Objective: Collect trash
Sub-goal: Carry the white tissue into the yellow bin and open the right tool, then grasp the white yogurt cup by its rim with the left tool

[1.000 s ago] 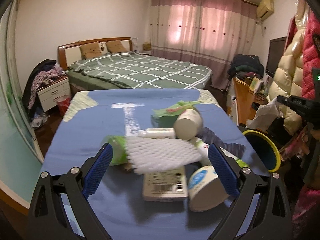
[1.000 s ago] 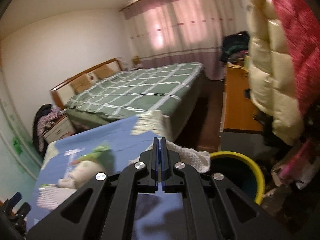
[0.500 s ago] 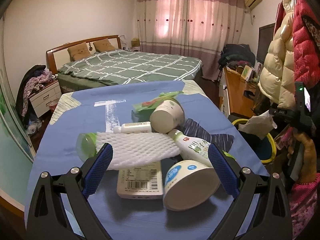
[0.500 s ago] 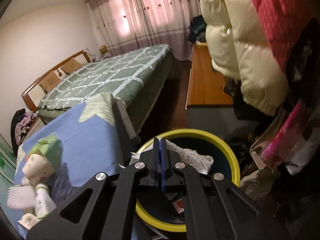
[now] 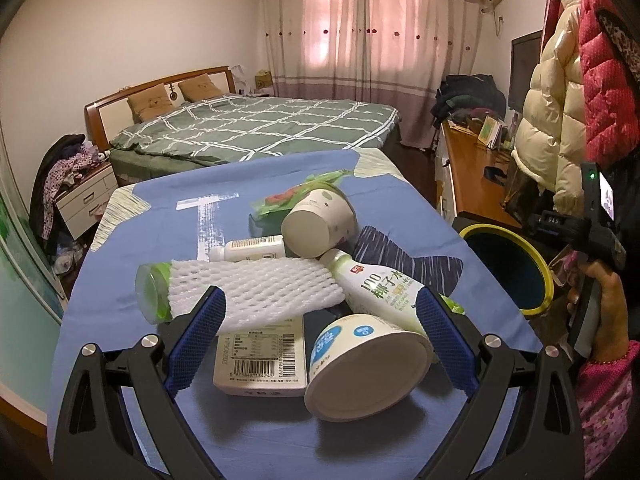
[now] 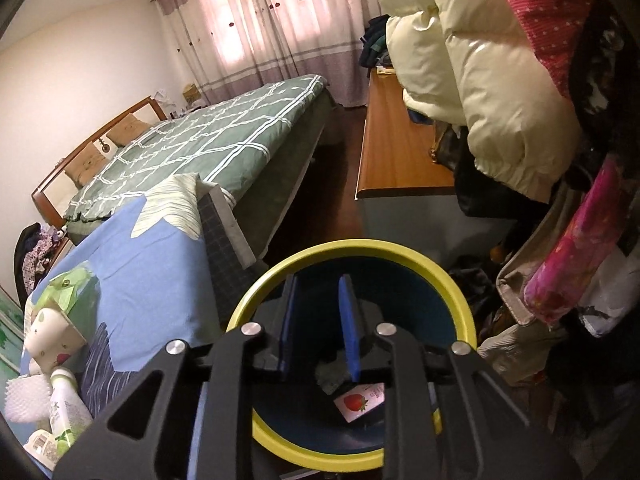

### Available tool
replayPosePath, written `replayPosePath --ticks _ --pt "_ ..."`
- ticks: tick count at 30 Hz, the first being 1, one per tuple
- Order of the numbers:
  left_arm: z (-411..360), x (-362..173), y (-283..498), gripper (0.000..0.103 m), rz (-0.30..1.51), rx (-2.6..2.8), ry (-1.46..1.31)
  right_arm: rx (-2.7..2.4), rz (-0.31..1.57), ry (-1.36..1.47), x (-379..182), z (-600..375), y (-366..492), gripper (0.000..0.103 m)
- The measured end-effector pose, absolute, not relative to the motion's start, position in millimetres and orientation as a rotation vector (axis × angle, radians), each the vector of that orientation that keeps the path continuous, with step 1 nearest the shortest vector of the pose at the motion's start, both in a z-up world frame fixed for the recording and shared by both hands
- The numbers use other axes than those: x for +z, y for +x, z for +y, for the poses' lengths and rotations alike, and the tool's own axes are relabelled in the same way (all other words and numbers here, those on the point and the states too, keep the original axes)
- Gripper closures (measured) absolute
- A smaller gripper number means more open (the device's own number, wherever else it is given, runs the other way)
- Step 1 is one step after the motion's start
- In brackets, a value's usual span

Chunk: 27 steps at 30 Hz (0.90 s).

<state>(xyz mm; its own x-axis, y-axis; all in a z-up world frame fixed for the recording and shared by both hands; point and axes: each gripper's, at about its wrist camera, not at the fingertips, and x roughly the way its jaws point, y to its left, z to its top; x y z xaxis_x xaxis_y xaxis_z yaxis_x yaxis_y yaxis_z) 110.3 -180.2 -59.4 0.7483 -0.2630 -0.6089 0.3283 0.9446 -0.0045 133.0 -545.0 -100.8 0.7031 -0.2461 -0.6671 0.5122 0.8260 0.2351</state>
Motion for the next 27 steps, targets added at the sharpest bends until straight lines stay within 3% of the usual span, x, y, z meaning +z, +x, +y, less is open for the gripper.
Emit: replayPosePath --ticks 10,16,22,27 --pt "-185 -80 108 0.009 0.696 -0.346 0.168 -0.412 0.650 0.428 -96 -537 127 0.078" --pt "-185 -97 111 0.020 0.742 -0.357 0.208 -0.401 0.650 0.429 -96 -535 127 0.078" --pt "-189 -114 117 0.041 0.786 -0.397 0.221 -0.391 0.652 0.426 -96 -531 128 0.078" --pt "-191 -121 121 0.068 0.803 -0.427 0.215 -0.381 0.648 0.426 -95 -529 124 0.078"
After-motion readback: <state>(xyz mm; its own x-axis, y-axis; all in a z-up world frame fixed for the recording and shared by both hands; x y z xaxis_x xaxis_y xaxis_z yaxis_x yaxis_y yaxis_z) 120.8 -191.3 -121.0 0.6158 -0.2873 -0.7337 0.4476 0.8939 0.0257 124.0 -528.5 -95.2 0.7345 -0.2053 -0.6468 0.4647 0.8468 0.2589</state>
